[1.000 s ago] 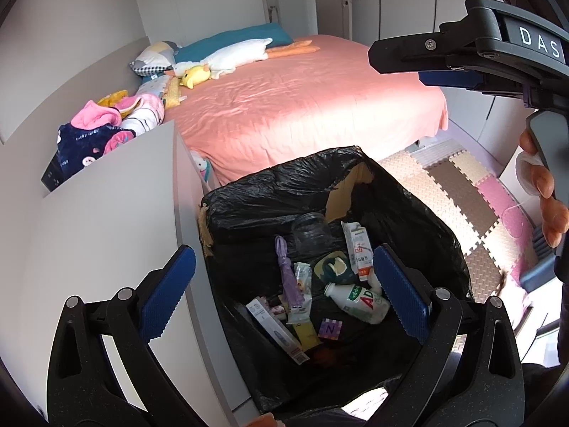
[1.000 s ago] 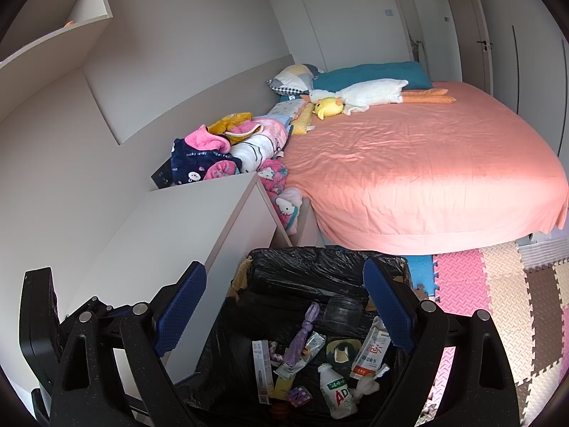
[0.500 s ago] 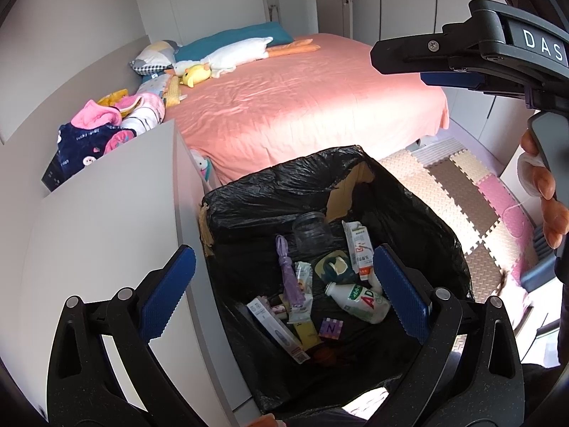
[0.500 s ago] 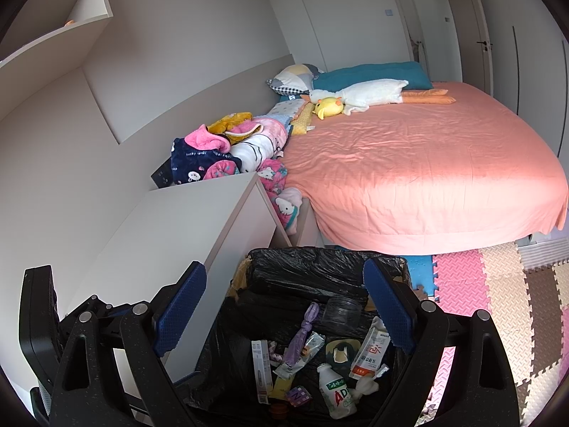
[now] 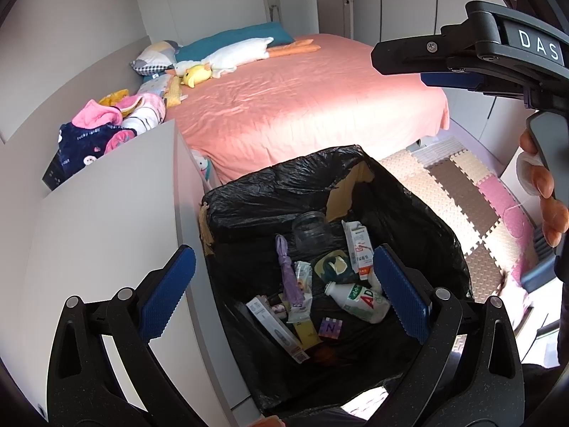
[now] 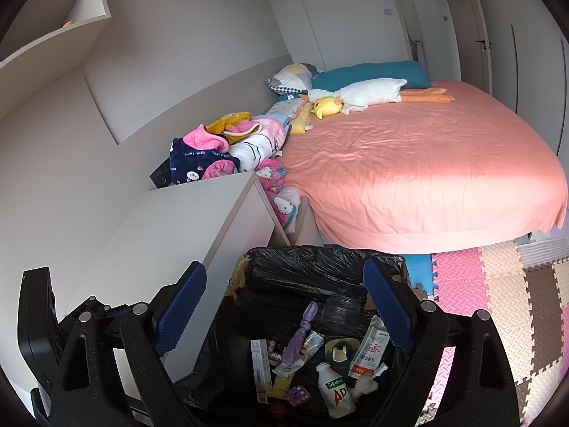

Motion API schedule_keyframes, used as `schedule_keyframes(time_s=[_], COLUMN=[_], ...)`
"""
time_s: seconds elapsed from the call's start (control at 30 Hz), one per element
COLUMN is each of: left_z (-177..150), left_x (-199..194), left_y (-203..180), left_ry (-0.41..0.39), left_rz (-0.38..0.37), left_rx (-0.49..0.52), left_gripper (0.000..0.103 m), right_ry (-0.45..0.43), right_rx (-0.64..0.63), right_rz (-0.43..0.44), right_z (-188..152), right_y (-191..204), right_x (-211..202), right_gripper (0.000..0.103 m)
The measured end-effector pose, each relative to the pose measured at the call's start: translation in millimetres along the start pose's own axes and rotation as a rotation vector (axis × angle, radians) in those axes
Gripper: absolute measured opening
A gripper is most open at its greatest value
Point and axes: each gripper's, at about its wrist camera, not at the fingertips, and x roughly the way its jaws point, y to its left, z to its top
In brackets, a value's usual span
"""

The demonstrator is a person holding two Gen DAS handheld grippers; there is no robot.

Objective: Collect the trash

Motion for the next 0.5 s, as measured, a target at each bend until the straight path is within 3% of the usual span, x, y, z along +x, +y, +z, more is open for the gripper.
schedule_keyframes(time_s=[0.33,0.5], left_z=[0.7,-1.9], left_x=[-5.0,-10.7], left_y=[2.9,0.0], left_ry=[-0.03,-0.068], left_rz=[-0.002,0.038], left_rx=[-0.024,-0.012], left_gripper=[0.097,0.097], right_ry=[0.003,0.004], right_rx=[0.003,0.005], right_rz=[-0.001,-0.003], right_z=[-1.8,-3.1], right_y=[-3.0,-4.3], right_x=[1.4,1.5], right_gripper=[0.09,0.09])
